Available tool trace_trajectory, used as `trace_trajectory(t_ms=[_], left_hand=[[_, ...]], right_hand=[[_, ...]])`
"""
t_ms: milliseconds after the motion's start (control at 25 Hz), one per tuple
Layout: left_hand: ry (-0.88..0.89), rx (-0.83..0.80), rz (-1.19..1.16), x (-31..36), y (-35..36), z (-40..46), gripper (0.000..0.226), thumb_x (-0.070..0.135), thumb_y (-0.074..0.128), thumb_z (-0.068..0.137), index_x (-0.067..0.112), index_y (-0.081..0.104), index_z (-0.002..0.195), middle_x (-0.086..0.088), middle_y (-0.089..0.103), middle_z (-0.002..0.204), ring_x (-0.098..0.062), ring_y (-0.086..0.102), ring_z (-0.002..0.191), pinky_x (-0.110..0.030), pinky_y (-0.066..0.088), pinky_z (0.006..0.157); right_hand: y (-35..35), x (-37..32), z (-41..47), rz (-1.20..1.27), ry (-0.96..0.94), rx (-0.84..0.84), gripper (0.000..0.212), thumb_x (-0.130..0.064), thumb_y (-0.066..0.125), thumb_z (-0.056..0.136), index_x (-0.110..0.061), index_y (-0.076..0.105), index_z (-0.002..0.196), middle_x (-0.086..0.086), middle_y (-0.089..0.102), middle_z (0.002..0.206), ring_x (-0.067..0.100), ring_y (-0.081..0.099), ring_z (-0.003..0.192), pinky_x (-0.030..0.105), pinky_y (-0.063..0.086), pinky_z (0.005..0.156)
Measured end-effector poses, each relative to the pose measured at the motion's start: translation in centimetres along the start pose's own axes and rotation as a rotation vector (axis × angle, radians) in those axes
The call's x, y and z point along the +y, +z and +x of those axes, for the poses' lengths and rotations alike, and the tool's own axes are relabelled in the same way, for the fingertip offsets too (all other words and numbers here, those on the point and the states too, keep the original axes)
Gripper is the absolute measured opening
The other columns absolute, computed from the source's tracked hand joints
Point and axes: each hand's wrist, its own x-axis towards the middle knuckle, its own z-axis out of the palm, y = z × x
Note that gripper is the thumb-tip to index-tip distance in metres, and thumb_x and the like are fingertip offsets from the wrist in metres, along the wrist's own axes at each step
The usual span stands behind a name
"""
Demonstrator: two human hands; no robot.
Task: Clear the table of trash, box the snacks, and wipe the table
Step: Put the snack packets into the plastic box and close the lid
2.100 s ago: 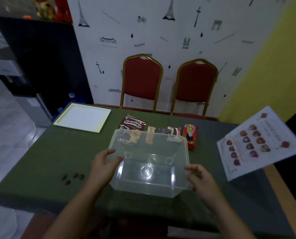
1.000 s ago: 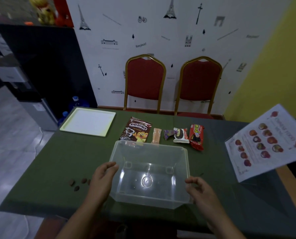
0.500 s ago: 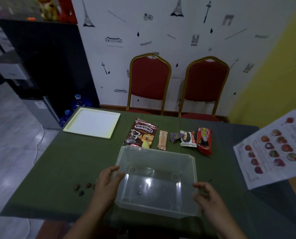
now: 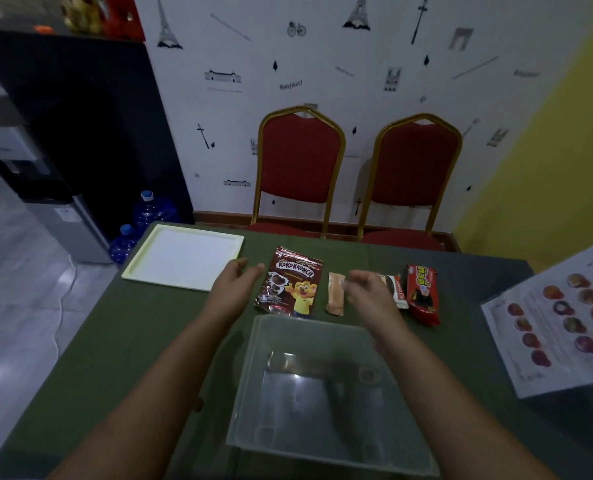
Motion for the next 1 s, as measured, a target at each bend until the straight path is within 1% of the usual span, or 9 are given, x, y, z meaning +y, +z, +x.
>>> trace_trajectory(t_ms=[120, 200, 280, 400, 520, 600, 680, 760, 1000], left_hand=[[-0.066, -0.076, 0.021, 0.6, 0.8, 3.8, 0.056, 0.040, 0.050, 0.094, 0.012, 0.038, 0.141, -0.011, 0.042, 0.147, -0.025, 0.047, 0.125, -0.028, 0.037, 0.087], [-0.109, -0.146, 0.033, 0.3, 1.3, 5.9, 0.056, 0.039, 0.050, 0.095, 0.010, 0.039, 0.141, -0.012, 0.047, 0.142, -0.014, 0.056, 0.097, -0.021, 0.040, 0.070], [-0.144, -0.193, 0.058, -0.6, 1.8, 8.1, 0.053, 0.036, 0.050, 0.095, 0.007, 0.042, 0.137, -0.010, 0.054, 0.125, -0.002, 0.050, 0.073, -0.020, 0.036, 0.057], [-0.198, -0.266, 0.111, -2.4, 2.6, 10.9, 0.041, 0.037, 0.052, 0.093, 0.008, 0.053, 0.123, -0.006, 0.058, 0.110, -0.010, 0.058, 0.077, -0.027, 0.047, 0.066], [-0.247, -0.362, 0.137, -4.0, 3.4, 12.9, 0.034, 0.037, 0.053, 0.089, 0.009, 0.063, 0.106, -0.011, 0.071, 0.104, -0.024, 0.069, 0.088, -0.042, 0.055, 0.087], [-0.267, -0.386, 0.160, -4.8, 3.8, 13.7, 0.035, 0.038, 0.055, 0.085, 0.011, 0.066, 0.104, -0.010, 0.072, 0.099, -0.025, 0.070, 0.087, -0.046, 0.055, 0.089], [-0.270, -0.398, 0.181, -5.5, 4.3, 14.5, 0.037, 0.040, 0.056, 0.082, 0.014, 0.065, 0.106, -0.010, 0.072, 0.101, -0.024, 0.070, 0.086, -0.045, 0.055, 0.089], [-0.255, -0.402, 0.205, -5.9, 4.5, 14.9, 0.036, 0.042, 0.057, 0.080, 0.017, 0.066, 0.105, -0.008, 0.072, 0.100, -0.024, 0.069, 0.087, -0.045, 0.054, 0.089], [-0.227, -0.396, 0.223, -5.5, 4.8, 14.7, 0.020, 0.039, 0.055, 0.086, 0.022, 0.063, 0.091, -0.008, 0.070, 0.102, -0.025, 0.066, 0.093, -0.046, 0.051, 0.094]], right_hand=[[4.1, 0.1, 4.9, 0.101, 0.203, -0.058, 0.007, -0.021, 0.054, 0.093, -0.019, 0.056, 0.100, 0.006, 0.060, 0.114, 0.024, 0.057, 0.104, 0.043, 0.050, 0.093], [6.2, 1.0, 7.7, 0.169, 0.316, -0.069, 0.013, -0.017, 0.052, 0.093, -0.011, 0.057, 0.103, 0.015, 0.064, 0.114, 0.030, 0.060, 0.108, 0.046, 0.048, 0.098], [7.6, 1.8, 10.0, 0.175, 0.390, -0.038, 0.022, -0.017, 0.050, 0.093, -0.007, 0.057, 0.111, 0.014, 0.066, 0.111, 0.028, 0.062, 0.104, 0.044, 0.050, 0.093], [8.5, 2.4, 11.9, 0.119, 0.457, 0.006, 0.019, -0.017, 0.048, 0.093, -0.009, 0.058, 0.107, 0.009, 0.069, 0.099, 0.020, 0.062, 0.087, 0.037, 0.049, 0.076], [9.4, 2.1, 13.6, 0.047, 0.490, 0.005, 0.012, -0.017, 0.046, 0.093, -0.012, 0.057, 0.093, 0.006, 0.066, 0.088, 0.017, 0.058, 0.076, 0.037, 0.048, 0.080], [10.0, 2.0, 13.9, -0.009, 0.498, -0.001, 0.014, -0.018, 0.045, 0.094, -0.014, 0.056, 0.087, 0.003, 0.063, 0.082, 0.016, 0.055, 0.072, 0.032, 0.045, 0.067], [10.5, 2.0, 14.2, -0.054, 0.494, 0.002, 0.014, -0.020, 0.045, 0.094, -0.014, 0.057, 0.091, 0.005, 0.064, 0.087, 0.016, 0.055, 0.073, 0.029, 0.038, 0.057], [10.6, 2.2, 14.4, -0.072, 0.500, 0.000, 0.015, -0.019, 0.045, 0.094, -0.014, 0.058, 0.091, 0.007, 0.066, 0.096, 0.018, 0.057, 0.076, 0.029, 0.037, 0.057], [10.1, 1.9, 14.0, 0.064, 0.515, 0.040, 0.013, -0.016, 0.046, 0.094, -0.013, 0.057, 0.088, 0.004, 0.064, 0.077, 0.016, 0.058, 0.069, 0.029, 0.044, 0.062]])
